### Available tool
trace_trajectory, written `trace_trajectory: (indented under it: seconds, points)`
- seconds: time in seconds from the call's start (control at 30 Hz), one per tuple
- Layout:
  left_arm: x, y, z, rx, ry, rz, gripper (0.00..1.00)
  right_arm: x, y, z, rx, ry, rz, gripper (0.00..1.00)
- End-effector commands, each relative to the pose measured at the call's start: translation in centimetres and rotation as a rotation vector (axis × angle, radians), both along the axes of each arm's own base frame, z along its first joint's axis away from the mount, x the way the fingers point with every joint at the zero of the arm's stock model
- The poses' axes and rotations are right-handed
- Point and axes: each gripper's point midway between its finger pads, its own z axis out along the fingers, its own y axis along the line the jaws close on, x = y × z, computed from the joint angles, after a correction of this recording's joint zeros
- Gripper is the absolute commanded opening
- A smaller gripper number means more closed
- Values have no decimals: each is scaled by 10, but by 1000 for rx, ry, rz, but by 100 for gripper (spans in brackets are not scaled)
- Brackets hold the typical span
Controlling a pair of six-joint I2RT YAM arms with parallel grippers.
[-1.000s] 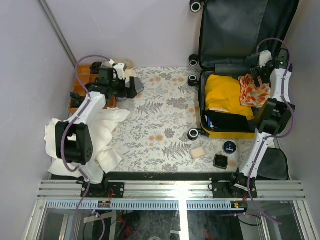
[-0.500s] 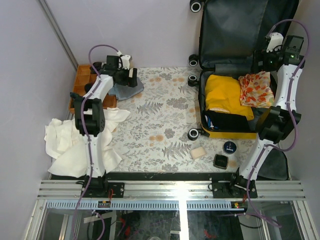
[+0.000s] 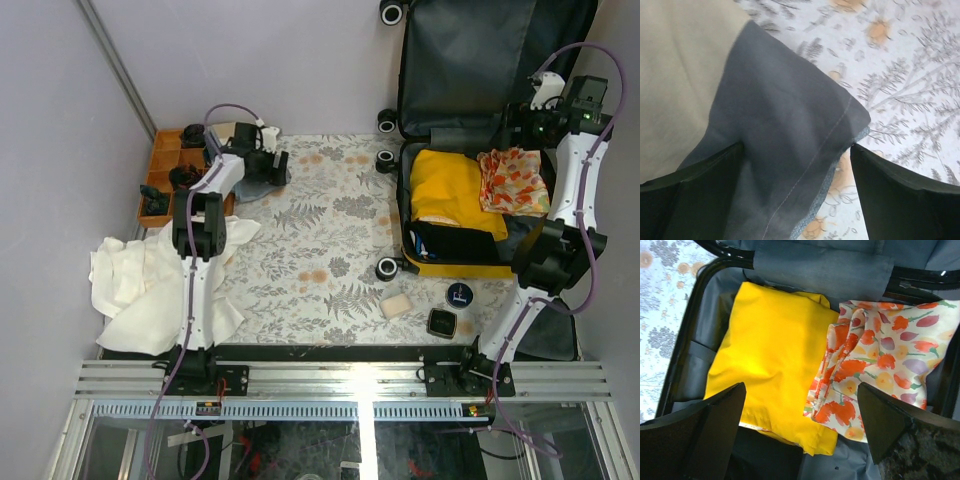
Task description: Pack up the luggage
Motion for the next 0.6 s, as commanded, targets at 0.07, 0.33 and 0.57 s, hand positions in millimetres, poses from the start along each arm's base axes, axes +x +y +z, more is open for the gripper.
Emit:
trace_trajectory:
  seconds: [0.07, 0.33, 0.57]
  points:
    - [-115, -99, -41, -3, 256, -320, 84, -9, 23, 35, 68, -63, 35, 100]
    - [-262, -156, -32, -26, 413, -627, 78, -13, 48, 35, 93, -54, 108, 99]
    - [-350, -133, -33, 63, 508, -821, 76, -24, 103, 21, 75, -30, 242, 99]
